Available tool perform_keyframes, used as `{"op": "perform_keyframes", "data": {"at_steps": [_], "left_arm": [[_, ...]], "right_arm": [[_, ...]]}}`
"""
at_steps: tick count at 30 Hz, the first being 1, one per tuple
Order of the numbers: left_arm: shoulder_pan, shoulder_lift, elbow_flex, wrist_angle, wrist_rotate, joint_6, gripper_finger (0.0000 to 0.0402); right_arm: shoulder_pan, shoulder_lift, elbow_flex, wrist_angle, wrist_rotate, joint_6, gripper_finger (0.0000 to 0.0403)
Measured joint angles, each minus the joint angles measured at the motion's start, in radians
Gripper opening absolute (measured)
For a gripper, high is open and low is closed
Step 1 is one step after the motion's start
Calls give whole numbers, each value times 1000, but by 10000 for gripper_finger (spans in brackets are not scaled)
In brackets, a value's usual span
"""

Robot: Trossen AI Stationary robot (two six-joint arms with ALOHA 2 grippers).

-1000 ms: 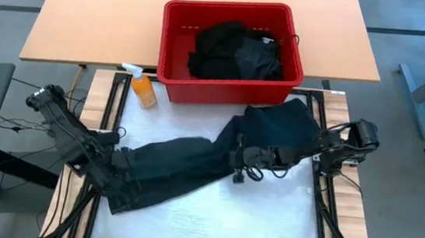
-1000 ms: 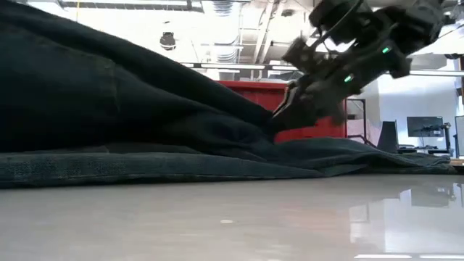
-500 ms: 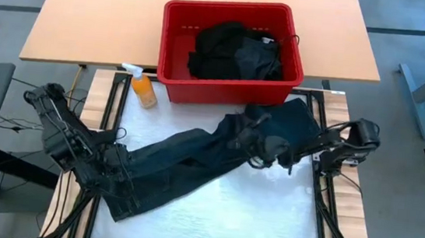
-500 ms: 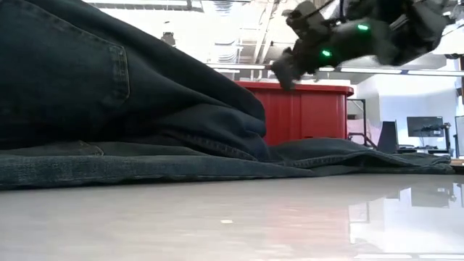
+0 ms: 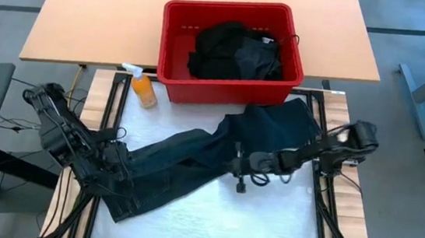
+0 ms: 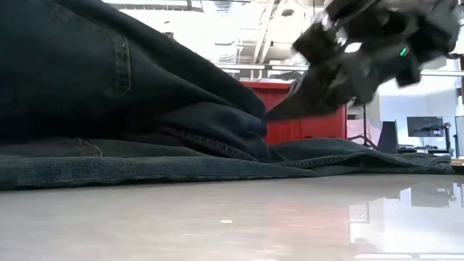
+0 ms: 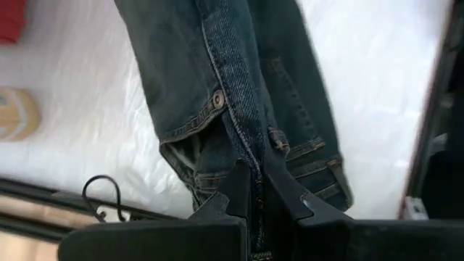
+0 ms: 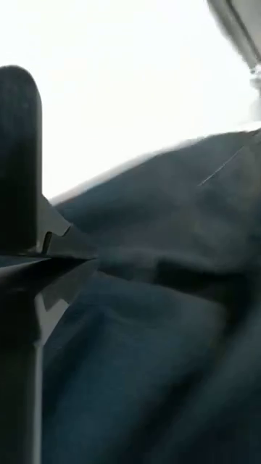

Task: Fold Laundry from Bin
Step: Fold the dark blue pants

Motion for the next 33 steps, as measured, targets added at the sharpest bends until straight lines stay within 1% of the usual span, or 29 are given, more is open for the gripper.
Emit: {"op": "perform_keyframes", "data": {"at_steps": [4, 5, 7, 9, 12, 15, 17, 19, 21, 24, 25, 26, 28, 30, 33], "left_arm": [[-1, 0, 75, 1, -27, 12, 0], [-1, 0, 91, 5, -29, 17, 0], [-1, 0, 118, 17, -34, 35, 0], [-8, 0, 141, 39, -43, 40, 0], [-35, 0, 166, 98, -39, 53, 0], [-67, 0, 177, 163, -40, 57, 0], [-84, 0, 177, 183, -51, 57, 0], [-97, 0, 177, 192, -68, 55, 0], [-107, 0, 177, 192, -91, 50, 0], [-122, 2, 177, 190, -113, 37, 0], [-127, 6, 177, 189, -122, 30, 0], [-131, 11, 177, 186, -124, 29, 0], [-137, 29, 177, 184, -126, 30, 0], [-141, 58, 177, 178, -128, 30, 0], [-148, 127, 177, 167, -126, 30, 0]], "right_arm": [[-33, 141, 50, 164, -2, -35, 14], [-44, 172, 66, 181, 3, -52, 15], [-67, 232, 111, 187, 47, -96, 20], [-89, 279, 161, 193, 141, -171, 22], [-120, 316, 229, 215, 308, -321, 20], [-155, 315, 284, 257, 391, -450, 19], [-183, 313, 317, 288, 394, -489, 19], [-220, 321, 349, 290, 388, -492, 19], [-256, 357, 380, 297, 377, -461, 19], [-286, 429, 393, 292, 292, -423, 19], [-291, 454, 395, 303, 289, -433, 19], [-294, 484, 396, 320, 312, -471, 19], [-294, 544, 405, 415, 415, -605, 19], [-297, 592, 404, 560, 498, -756, 19], [-304, 639, 403, 768, 560, -909, 19]]}}
